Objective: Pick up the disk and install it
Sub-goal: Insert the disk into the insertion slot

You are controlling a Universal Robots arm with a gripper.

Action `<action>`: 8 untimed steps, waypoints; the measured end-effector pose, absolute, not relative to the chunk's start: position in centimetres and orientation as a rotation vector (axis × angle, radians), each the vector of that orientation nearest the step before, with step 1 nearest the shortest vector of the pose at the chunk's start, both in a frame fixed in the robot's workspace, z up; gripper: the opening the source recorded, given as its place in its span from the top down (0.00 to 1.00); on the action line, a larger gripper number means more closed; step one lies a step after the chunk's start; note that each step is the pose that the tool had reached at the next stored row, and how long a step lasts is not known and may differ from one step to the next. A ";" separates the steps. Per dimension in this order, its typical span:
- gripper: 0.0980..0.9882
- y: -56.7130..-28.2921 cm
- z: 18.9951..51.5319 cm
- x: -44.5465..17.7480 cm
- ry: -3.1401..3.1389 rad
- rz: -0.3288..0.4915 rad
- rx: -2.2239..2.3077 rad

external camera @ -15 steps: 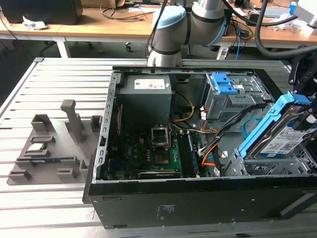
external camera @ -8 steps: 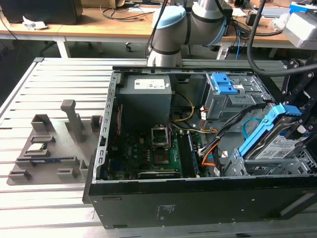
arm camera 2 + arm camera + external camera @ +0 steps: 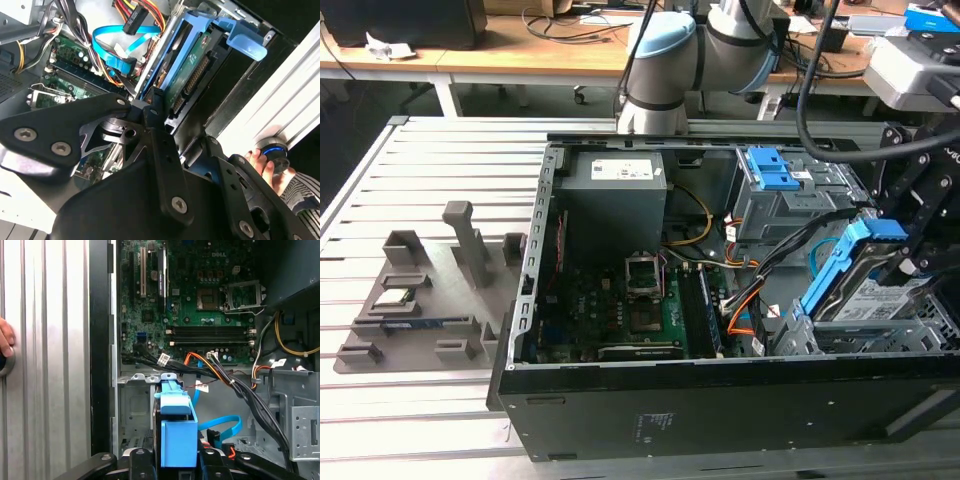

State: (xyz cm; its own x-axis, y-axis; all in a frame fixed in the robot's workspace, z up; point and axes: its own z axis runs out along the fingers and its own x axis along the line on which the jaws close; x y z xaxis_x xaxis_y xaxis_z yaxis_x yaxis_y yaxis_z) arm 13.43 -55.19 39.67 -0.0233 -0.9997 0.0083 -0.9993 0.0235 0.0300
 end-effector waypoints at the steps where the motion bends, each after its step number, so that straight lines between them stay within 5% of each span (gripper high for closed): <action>1: 0.70 -55.2 39.5 13.3 -2.228 -0.024 2.176; 8: 0.70 -55.2 39.0 13.2 -2.227 -0.021 2.175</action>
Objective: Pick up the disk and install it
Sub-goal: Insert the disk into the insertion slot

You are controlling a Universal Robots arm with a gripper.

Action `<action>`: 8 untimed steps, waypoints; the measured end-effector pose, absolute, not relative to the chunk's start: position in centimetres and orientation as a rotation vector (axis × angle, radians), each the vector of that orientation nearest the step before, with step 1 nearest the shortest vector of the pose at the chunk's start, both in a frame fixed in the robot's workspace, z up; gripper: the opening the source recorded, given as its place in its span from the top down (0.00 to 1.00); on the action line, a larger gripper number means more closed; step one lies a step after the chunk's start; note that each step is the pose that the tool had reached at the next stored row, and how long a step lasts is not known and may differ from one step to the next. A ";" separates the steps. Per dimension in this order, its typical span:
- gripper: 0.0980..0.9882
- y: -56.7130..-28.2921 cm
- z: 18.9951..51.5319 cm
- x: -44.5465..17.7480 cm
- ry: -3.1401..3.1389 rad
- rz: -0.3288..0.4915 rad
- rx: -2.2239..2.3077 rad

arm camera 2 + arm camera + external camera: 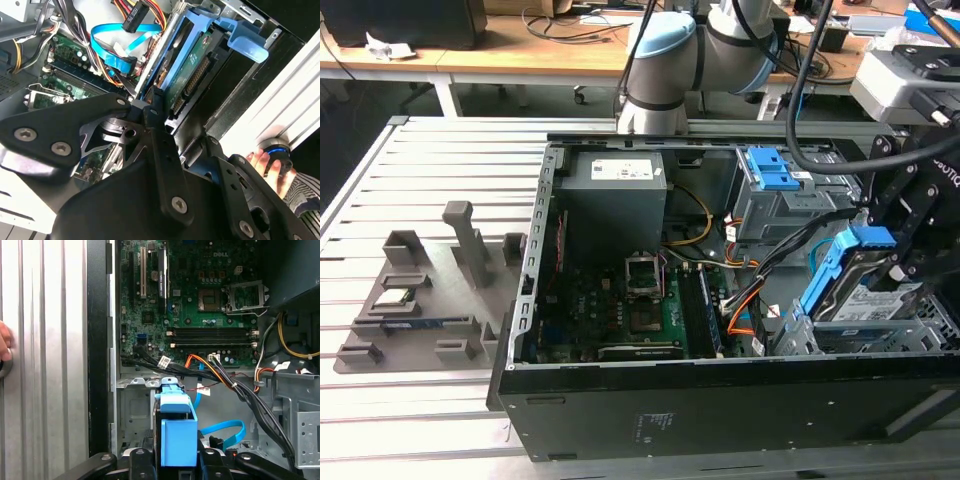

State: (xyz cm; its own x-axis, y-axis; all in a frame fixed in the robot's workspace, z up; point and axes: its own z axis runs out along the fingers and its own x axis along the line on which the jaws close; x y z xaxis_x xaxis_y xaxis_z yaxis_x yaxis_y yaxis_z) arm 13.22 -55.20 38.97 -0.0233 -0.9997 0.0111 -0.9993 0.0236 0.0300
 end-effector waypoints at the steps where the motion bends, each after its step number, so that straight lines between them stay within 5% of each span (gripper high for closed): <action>1: 0.69 -55.2 39.0 13.2 -2.227 -0.021 2.175; 2: 0.61 -55.2 39.0 13.2 -2.226 -0.021 2.175; 5: 0.63 -55.2 39.0 13.2 -2.226 -0.020 2.174; 6: 0.78 -55.2 39.0 13.2 -2.226 -0.019 2.174; 8: 0.84 -55.2 39.0 13.2 -2.226 -0.019 2.174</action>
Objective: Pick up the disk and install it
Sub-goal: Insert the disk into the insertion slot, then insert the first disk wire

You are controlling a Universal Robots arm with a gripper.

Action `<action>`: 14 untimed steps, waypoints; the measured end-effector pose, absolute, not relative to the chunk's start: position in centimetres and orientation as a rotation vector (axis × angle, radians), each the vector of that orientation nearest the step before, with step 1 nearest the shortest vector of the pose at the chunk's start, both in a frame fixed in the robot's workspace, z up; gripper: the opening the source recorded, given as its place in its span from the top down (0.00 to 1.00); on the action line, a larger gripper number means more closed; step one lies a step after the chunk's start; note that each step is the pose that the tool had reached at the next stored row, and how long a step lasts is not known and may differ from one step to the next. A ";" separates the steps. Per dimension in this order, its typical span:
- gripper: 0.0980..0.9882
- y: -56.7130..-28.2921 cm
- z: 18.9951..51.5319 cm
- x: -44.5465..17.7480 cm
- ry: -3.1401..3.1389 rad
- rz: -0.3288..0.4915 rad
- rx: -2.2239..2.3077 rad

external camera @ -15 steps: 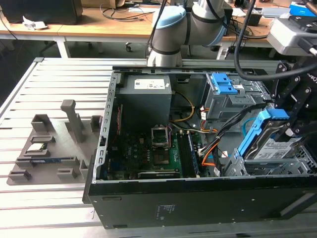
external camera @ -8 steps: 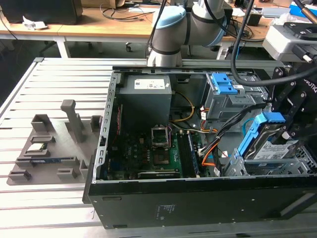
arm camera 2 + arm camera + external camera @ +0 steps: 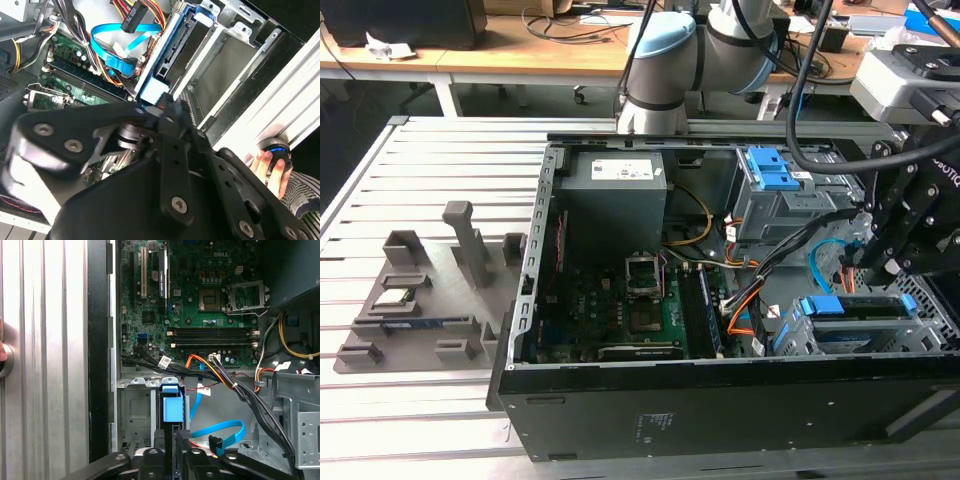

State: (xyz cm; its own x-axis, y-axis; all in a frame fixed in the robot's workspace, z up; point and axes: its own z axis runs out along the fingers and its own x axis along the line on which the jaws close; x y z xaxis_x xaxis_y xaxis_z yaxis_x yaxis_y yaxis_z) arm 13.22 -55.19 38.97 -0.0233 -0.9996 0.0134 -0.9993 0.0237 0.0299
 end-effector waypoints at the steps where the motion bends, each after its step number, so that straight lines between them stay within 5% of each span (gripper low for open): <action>1: 0.91 -55.2 39.0 13.2 -2.225 -0.018 2.174; 3: 0.99 -55.2 39.0 13.2 -2.225 -0.018 2.174; 14: 0.99 -53.4 38.9 16.1 -2.223 -0.014 2.171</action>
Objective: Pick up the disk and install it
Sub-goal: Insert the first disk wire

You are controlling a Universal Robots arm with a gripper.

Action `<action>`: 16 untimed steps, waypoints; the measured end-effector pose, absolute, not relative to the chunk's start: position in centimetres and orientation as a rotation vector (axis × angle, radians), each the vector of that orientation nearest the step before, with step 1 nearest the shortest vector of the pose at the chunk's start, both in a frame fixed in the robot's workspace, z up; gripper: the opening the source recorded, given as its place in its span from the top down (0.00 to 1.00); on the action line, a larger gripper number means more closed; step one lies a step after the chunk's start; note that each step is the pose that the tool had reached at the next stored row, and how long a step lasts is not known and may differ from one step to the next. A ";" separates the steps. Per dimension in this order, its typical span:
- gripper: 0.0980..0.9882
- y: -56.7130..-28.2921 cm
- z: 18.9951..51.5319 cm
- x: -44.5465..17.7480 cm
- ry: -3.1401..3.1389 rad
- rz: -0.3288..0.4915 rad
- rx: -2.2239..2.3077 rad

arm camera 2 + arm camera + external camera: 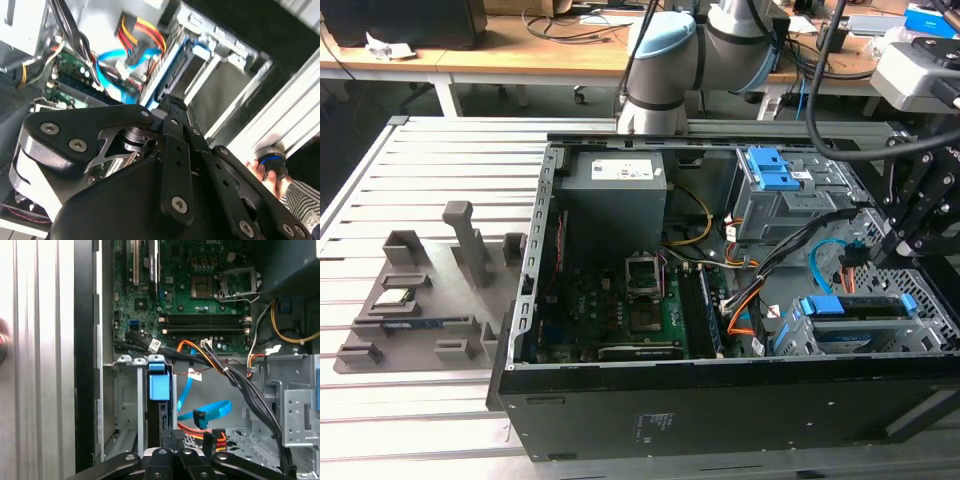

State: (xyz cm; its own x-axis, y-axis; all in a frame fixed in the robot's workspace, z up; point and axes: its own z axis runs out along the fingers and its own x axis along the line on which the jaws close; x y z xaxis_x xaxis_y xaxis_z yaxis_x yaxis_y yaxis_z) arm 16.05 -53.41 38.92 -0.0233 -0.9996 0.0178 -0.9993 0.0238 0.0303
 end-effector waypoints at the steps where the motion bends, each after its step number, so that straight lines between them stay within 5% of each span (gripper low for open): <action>1: 0.99 -53.0 38.8 16.5 -2.222 -0.013 2.170; 13: 0.98 -50.2 37.3 17.5 -2.212 0.004 2.160; 14: 0.85 -50.2 37.3 17.5 -2.212 0.004 2.160; 16: 0.77 -50.2 37.2 17.5 -2.212 0.004 2.160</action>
State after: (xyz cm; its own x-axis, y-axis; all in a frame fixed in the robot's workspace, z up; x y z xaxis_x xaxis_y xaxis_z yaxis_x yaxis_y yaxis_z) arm 17.50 -50.18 37.23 -0.0232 -0.9990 0.0372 -0.9992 0.0245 0.0327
